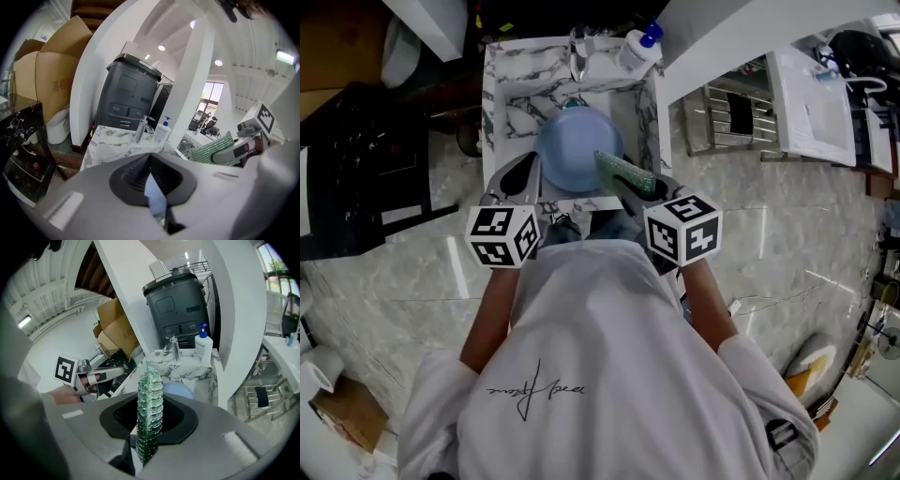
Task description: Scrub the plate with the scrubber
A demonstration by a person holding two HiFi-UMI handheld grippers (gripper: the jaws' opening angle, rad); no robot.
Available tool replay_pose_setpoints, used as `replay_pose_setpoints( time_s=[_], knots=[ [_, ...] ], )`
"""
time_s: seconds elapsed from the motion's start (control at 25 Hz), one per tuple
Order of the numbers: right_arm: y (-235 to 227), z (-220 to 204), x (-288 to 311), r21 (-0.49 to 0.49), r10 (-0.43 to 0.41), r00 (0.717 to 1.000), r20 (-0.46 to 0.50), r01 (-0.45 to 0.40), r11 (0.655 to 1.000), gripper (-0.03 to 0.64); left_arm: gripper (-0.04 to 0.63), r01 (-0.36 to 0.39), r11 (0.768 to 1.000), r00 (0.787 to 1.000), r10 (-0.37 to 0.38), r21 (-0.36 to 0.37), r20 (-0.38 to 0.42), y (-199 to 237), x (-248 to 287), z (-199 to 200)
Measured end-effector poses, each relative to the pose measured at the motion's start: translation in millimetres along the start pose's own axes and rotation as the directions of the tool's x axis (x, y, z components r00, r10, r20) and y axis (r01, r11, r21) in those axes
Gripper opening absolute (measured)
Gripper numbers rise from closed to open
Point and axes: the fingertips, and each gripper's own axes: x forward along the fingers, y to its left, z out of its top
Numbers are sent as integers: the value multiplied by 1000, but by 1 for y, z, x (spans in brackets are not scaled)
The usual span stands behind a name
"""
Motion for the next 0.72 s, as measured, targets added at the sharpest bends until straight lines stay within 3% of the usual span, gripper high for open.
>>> replay_pose_setpoints(
  time_s=[0.2, 0.44, 0.72],
  knots=[
    [-9, 7, 19, -94, 45, 998, -35, -48, 994, 61, 6, -41, 999, 999, 41, 1, -34, 11, 22, 2],
    [-16, 35, 46, -246, 116, 993, -4, -113, 963, 67, 6, -73, 997, 995, 73, 6, -71, 25, 56, 4],
    [-33, 33, 94, -258, 151, 986, -71, -164, 952, 67, 6, -95, 995, 979, 94, 0, -180, 53, 95, -24]
  ],
)
